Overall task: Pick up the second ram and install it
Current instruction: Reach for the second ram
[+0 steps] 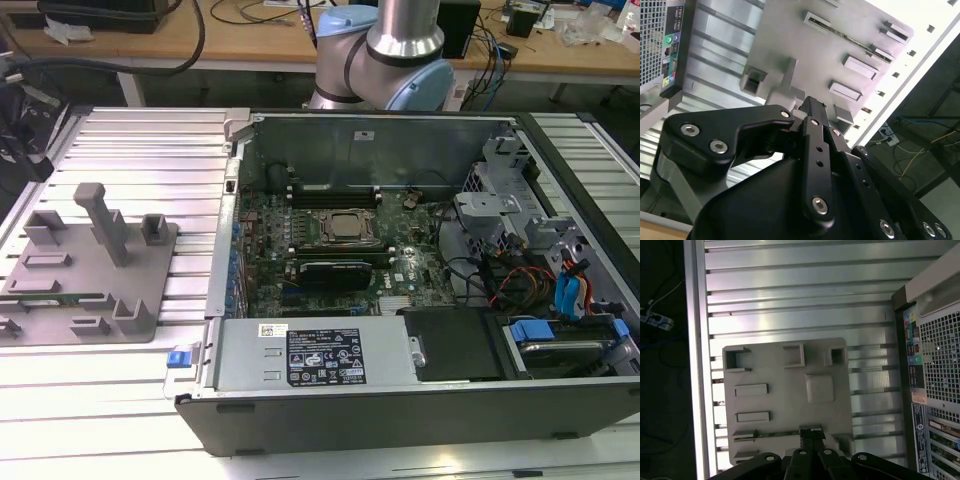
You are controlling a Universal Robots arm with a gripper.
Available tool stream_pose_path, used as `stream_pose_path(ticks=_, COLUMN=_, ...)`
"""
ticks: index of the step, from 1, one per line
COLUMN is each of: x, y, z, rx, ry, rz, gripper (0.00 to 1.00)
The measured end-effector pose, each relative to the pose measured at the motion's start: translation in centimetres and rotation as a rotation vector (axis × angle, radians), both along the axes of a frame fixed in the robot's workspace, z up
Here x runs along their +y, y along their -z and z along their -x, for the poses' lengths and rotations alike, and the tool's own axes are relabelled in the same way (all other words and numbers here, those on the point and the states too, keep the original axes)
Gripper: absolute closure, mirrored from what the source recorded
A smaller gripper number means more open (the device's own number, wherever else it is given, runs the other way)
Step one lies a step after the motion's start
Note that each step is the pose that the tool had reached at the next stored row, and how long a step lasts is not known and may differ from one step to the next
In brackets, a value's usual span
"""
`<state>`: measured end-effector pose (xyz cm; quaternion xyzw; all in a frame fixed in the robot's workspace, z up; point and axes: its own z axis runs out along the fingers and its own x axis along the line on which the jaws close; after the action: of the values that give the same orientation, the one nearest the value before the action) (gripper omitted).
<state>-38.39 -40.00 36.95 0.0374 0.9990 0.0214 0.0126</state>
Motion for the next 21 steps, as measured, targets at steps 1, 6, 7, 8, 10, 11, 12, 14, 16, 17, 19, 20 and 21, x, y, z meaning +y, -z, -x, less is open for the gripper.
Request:
stream_pose_path(ticks=1, x=-0.08, y=0.17, z=0.3, rx=0.0000, ry=0.000, rz=0.0000, gripper=0.92)
stream_pose_path(ticks=6, x=-0.59, y=1.15, z=1.3, rx=-0.0002, ry=0.000, rz=-0.0001, gripper=0.92)
stream_pose_path(ticks=7, x=-0.67, y=1.38, z=1.5, rx=0.0000, ry=0.000, rz=0.0000, gripper=0.92)
stream_pose_path(ticks=8, x=-0.72, y=1.57, z=1.7, rx=-0.0001, ry=0.000, rz=-0.0001, gripper=0.92)
stream_pose_path(ticks=10, x=-0.79, y=1.90, z=2.0, rx=0.0000, ry=0.000, rz=0.0000, gripper=0.92)
stream_pose_path(ticks=11, x=-0.82, y=2.06, z=2.1, rx=0.0000, ry=0.000, rz=0.0000, gripper=0.92)
stream_pose_path(ticks=12, x=-0.83, y=2.20, z=2.2, rx=0.0000, ry=0.000, rz=-0.0001, gripper=0.92)
stream_pose_path(ticks=14, x=-0.86, y=2.51, z=2.5, rx=0.0004, ry=0.000, rz=0.0001, gripper=0.92)
stream_pose_path(ticks=16, x=-0.90, y=3.10, z=2.9, rx=0.0006, ry=0.000, rz=0.0000, gripper=0.92)
stream_pose_path(ticks=17, x=-0.90, y=3.32, z=3.1, rx=0.0006, ry=0.000, rz=0.0000, gripper=0.92)
stream_pose_path(ticks=19, x=-0.95, y=3.70, z=3.4, rx=0.0007, ry=0.000, rz=-0.0001, gripper=0.92)
stream_pose_path(ticks=20, x=-0.97, y=3.85, z=3.6, rx=0.0009, ry=0.000, rz=0.0000, gripper=0.92)
stream_pose_path(ticks=21, x=-1.00, y=3.95, z=3.7, rx=0.0011, ry=0.000, rz=0.0000, gripper=0.92)
